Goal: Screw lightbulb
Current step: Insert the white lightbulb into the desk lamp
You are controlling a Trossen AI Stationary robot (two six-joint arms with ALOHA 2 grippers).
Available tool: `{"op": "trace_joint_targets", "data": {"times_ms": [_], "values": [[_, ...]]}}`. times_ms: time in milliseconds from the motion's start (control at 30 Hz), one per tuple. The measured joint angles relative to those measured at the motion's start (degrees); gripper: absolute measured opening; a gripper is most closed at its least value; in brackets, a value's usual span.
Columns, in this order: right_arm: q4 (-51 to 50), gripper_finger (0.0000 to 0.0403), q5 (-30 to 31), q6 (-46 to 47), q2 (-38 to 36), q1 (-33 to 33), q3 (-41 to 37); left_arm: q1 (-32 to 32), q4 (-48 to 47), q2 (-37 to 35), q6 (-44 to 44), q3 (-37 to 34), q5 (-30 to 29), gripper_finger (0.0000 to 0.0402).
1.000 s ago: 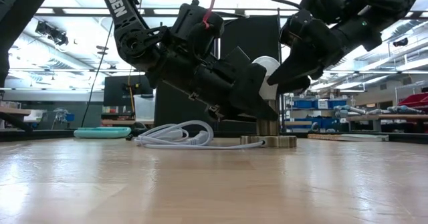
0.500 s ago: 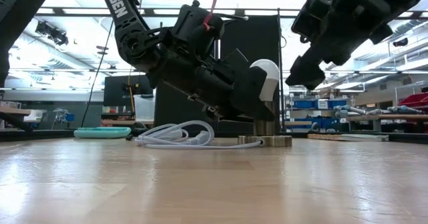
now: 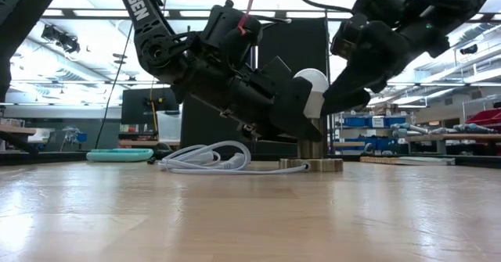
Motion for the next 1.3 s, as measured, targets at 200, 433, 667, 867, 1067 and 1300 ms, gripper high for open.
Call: {"op": "trace_joint_targets", "data": {"times_ms": [200, 433, 667, 867, 1067, 1300], "values": [[0.8, 0.0307, -2.2, 0.3, 0.6, 1.0, 0.0, 0.0, -0.2, 0.0, -0.8, 0.0, 0.2, 0.0193], [-1.4, 0.0307, -16.1, 3.1, -2.3, 5.1, 0.1, 0.1, -0.4, 0.0, -1.4, 0.0, -1.5, 0.0193], [-6.0, 0.0307, 6.9, 3.0, -1.9, 4.0, 0.0, 0.0, -0.4, 0.0, -1.3, 0.0, -0.4, 0.0193], [0.6, 0.0307, 5.9, -0.4, -1.8, 0.9, 0.0, -0.2, 0.1, 0.0, -1.3, 0.0, 0.6, 0.0193], [1.7, 0.0307, 1.7, -0.6, -1.7, -0.4, 0.0, -0.3, 0.3, 0.0, -1.3, 0.0, 0.8, 0.0193], [1.6, 0.0307, 1.4, -2.0, -1.7, -0.4, 0.0, -0.3, 0.4, 0.0, -1.3, 0.0, 0.8, 0.0193]]}}
